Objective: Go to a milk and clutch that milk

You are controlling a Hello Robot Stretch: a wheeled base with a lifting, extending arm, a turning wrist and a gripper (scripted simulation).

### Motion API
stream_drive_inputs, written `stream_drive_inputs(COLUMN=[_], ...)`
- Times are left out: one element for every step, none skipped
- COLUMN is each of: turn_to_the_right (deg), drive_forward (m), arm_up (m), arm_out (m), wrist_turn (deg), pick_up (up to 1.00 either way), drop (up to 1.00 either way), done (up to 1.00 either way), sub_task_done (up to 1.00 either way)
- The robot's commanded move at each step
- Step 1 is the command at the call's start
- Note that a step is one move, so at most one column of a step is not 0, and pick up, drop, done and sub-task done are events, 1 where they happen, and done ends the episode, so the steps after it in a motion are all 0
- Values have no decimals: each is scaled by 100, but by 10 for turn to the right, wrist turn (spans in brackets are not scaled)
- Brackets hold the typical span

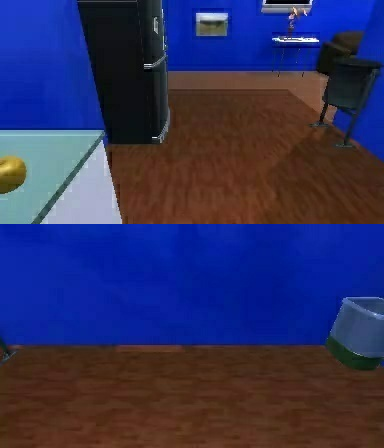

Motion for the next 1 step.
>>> stream_drive_inputs(turn_to_the_right=[450], drive_forward=[0], arm_up=[0], arm_out=[0], wrist_turn=[0], pick_up=[0], drop=[0], done=[0], sub_task_done=[0])
